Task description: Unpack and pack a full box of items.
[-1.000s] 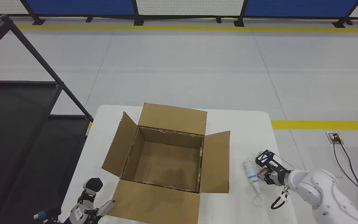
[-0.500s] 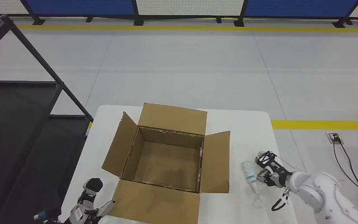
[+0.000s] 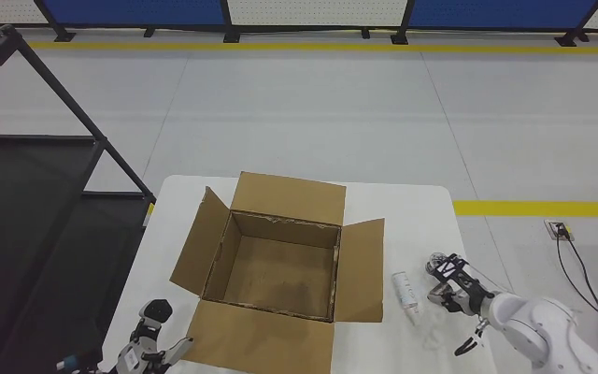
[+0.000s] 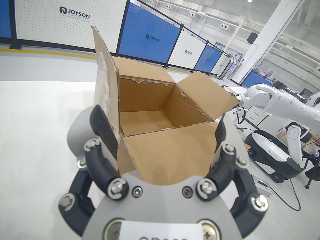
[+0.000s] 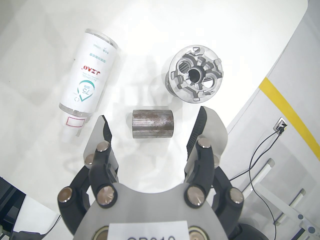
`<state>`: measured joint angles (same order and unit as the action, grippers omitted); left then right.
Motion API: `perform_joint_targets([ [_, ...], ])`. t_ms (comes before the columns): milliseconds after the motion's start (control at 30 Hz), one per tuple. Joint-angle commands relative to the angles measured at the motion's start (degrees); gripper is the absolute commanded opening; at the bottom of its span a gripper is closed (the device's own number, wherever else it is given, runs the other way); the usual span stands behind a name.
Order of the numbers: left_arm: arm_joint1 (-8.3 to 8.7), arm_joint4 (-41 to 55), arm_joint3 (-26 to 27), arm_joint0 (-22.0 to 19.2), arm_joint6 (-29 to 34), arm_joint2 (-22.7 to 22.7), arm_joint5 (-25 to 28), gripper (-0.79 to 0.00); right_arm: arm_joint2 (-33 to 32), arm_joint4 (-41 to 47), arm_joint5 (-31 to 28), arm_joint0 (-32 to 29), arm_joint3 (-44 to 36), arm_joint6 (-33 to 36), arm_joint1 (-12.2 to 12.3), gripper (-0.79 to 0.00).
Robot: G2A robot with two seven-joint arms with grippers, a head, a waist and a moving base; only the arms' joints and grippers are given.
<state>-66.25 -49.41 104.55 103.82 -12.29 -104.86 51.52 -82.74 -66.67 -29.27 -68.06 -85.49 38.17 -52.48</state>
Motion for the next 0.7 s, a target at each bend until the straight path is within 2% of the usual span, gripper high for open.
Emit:
perform_joint_targets([
  [0, -0.01, -0.1, 0.1, 0.1, -0.1, 0.0, 0.0, 0.0, -0.2, -0.1, -0.1, -0.4, -0.2, -0.7, 0.0, -0.142],
  [200, -0.05, -0.4, 0.4, 0.5, -0.7, -0.1, -0.1, 0.0, -1.1, -0.3, -0.3, -1.6, -1.0, -3.9, 0.1, -0.175],
  [267, -0.06, -0.5, 0.5, 0.6, -0.9, -0.1, -0.1, 0.0, -1.9, -0.6, 0.0, -2.4, -1.6, -6.3, 0.2, -0.142],
  [300, -0.08, -0.5, 0.6, 0.7, -1.2, -0.1, -0.1, 0.0, -2.3, -0.7, 0.4, -2.9, -2.0, -7.9, 0.2, -0.095],
  [400, -0.14, -0.4, 0.7, 0.9, -2.1, -0.3, -0.1, 0.0, -4.1, -1.2, 0.8, -5.2, -3.8, -13.3, 0.4, -0.065],
  [467, -0.15, -0.5, 0.6, 1.0, -2.4, -0.4, -0.1, 0.0, -5.4, -1.6, 0.7, -7.0, -5.1, -16.8, 0.5, -0.003],
  [667, -0.22, -0.3, 0.5, 1.0, -3.3, -0.5, -0.1, 0.0, -7.6, -2.5, -1.3, -10.5, -8.3, -23.9, 0.7, 0.0],
])
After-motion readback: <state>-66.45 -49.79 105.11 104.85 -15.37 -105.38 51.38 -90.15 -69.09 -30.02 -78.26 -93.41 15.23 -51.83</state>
